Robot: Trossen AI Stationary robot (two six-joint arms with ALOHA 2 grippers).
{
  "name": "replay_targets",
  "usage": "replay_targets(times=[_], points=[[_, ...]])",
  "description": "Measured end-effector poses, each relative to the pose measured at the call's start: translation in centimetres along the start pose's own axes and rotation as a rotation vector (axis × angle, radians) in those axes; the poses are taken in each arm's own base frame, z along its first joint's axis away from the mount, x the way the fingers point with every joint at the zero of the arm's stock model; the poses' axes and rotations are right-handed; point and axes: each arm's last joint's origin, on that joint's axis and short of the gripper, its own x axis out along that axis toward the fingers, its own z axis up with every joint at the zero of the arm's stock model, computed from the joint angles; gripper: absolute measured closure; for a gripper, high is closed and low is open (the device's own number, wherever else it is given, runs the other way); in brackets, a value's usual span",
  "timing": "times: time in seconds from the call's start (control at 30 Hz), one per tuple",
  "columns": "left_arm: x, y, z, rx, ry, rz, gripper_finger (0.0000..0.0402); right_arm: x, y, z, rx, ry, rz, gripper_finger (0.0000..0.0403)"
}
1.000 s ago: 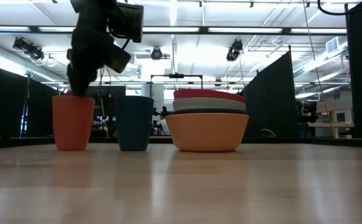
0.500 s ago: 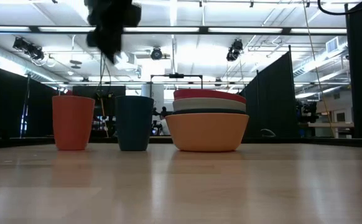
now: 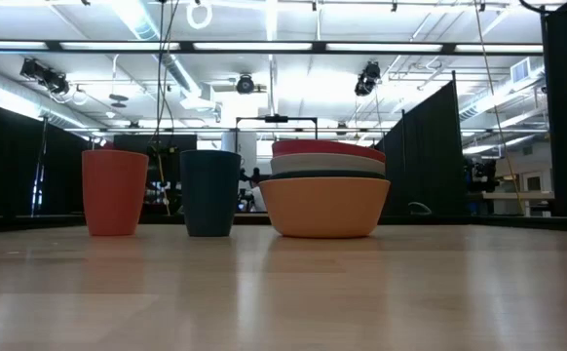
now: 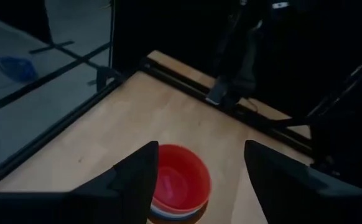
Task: Nest bowls inside each other
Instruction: Return to Home Position
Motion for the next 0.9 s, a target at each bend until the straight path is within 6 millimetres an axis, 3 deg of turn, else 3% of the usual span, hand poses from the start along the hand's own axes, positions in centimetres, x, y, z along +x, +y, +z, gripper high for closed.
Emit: replay_targets(times=[0.4,0.63,0.8,0.9], points=[[-3.6,-1.3,0.1,0.009,-0.078,-0.125,0.0247,-0.3,2.2,3.5,-0.135,0.258,-0.080,0.0378],[-7.1,-2.2,1.6,0.051,-0.296,-0.276,0.0294,-0.3,4.5,7.6,-0.291,0.221,-0.072,0.0399],[-9.7,-1.4,1.2,0.077,-0.317,-0.274,0.0342,-0.5,4.4,7.5,-0.302,0.253,-0.084,0.0402],[-10.2,-0.7,0.2,0.074,-0.343,-0.278,0.0358,-0.9,4.3,7.3,-0.295,0.250,-0.090,0.0403]])
